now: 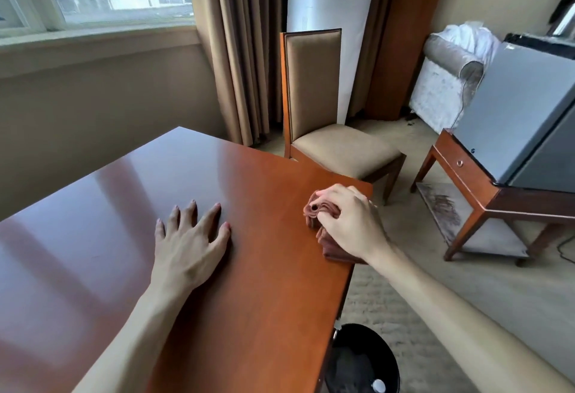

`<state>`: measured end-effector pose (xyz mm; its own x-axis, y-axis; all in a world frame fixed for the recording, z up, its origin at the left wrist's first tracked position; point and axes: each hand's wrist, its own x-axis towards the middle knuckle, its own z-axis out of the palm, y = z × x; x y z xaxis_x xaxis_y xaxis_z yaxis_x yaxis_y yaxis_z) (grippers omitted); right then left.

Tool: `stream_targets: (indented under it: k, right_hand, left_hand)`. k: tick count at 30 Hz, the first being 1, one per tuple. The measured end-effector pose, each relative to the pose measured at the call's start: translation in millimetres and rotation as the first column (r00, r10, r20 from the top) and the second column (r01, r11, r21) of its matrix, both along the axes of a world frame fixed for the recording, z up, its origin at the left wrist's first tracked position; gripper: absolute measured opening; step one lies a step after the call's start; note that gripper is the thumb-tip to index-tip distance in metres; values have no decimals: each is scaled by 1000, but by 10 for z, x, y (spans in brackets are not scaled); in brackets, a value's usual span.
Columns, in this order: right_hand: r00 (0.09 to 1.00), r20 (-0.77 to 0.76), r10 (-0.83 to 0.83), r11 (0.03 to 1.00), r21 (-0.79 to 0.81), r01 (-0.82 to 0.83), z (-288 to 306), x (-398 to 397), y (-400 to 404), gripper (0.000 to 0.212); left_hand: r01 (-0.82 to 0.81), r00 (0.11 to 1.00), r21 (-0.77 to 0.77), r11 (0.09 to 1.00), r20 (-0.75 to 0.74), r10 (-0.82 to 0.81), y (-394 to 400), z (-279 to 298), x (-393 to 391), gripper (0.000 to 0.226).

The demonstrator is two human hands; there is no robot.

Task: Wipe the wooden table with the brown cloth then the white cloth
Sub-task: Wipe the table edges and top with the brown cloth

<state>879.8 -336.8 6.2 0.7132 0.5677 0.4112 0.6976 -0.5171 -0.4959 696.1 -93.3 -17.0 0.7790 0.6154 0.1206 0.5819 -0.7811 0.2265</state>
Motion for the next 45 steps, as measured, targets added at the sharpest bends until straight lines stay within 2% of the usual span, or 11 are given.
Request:
stream_targets:
  k: [9, 14, 18, 26, 28, 30, 32, 34, 38, 41, 45]
  right_hand:
    - [901, -31, -433, 898, -100, 428, 154, 957, 278, 15]
    - [994, 21, -107, 994, -23, 108, 85, -49, 37, 17]
    - [970, -20, 243, 970, -15, -244, 39, -310, -169, 22]
    - [925, 16, -380, 916, -136, 379, 137, 768, 586, 21]
    - [950, 18, -311, 945, -106, 311, 105, 553, 715, 23]
    - [999, 34, -41, 994, -105, 44, 78, 289, 665, 25]
    - [959, -50, 279, 953, -106, -283, 105, 157, 488, 25]
    - [903, -167, 396, 912, -44, -408, 198, 363, 458, 29]
    - [993, -116, 0, 995, -97, -11, 231, 932, 835, 27]
    - [964, 36, -262, 952, -158, 264, 129, 812, 1322, 25]
    - [991, 2, 132, 985, -113, -131, 173, 653, 1560, 27]
  left_hand:
    - [-11, 1000, -2, 1000, -3, 11, 11, 2, 2, 59]
    - [-6, 1000, 3, 1000, 3, 6, 8, 15, 11, 59]
    - [-3, 1000, -6, 1000, 5, 3, -15, 13, -6, 59]
    - [-10, 1000, 2, 1000, -9, 10, -2, 23, 1, 66]
    - [-13, 1000, 5, 1000, -7, 13, -5, 25, 7, 70]
    - [-17, 1000, 6, 1000, -6, 17, -1, 22, 10, 64]
    - [-14, 1000, 1, 1000, -5, 14, -5, 14, 5, 60]
    - [-17, 1000, -3, 1000, -5, 17, -3, 16, -5, 67]
    - [-12, 1000, -1, 1000, 0, 12, -3, 13, 5, 74]
    - [-18, 1000, -4, 1000, 3, 18, -2, -4, 14, 72]
    - [-15, 1000, -7, 1000, 15, 15, 2, -7, 10, 71]
